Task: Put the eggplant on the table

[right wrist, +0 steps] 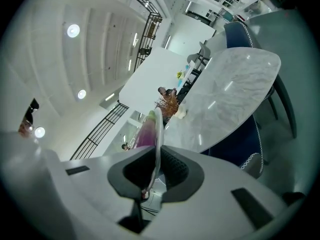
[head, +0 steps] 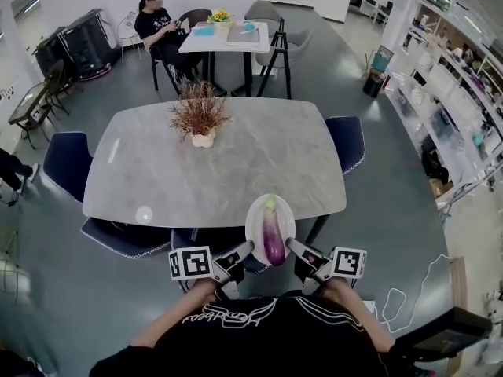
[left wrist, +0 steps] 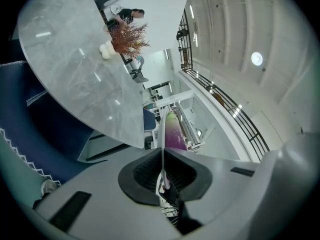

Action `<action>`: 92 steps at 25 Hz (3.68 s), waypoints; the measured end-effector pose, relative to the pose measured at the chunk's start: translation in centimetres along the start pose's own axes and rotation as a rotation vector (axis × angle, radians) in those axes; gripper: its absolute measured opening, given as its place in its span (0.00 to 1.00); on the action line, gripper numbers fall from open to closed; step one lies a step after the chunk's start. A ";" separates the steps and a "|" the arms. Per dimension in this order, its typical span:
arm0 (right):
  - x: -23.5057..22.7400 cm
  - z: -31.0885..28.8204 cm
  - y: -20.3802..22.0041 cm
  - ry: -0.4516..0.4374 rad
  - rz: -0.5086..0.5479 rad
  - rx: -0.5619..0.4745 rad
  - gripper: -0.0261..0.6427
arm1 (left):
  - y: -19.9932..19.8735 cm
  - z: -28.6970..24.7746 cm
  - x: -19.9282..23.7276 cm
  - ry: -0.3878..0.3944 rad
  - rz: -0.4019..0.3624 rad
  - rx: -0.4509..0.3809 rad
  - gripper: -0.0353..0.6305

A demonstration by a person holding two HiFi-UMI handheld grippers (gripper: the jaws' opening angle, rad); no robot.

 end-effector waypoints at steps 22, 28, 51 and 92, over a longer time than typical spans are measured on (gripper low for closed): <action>-3.1 -3.3 -5.1 -0.020 -0.020 0.009 0.10 | -3.6 -5.2 0.7 -0.044 -0.025 -0.033 0.08; -4.6 -4.4 -7.6 -0.021 -0.016 0.018 0.10 | -4.7 -7.9 1.1 -0.057 -0.019 -0.041 0.08; -12.8 -9.8 -15.8 0.063 -0.052 0.096 0.10 | -9.5 -18.1 5.9 -0.160 0.017 -0.042 0.08; -26.2 -18.7 -16.7 0.367 -0.029 0.272 0.10 | -13.1 -24.1 20.0 -0.382 0.237 -0.066 0.08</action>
Point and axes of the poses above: the fingertips, and each gripper's own axes: z backward along the fingers, x to its left, y out of its underside, the point moved 6 cm from there along z, backward along the fingers, and after that the axes turned 11 degrees about -x, right-handed, at the moved point
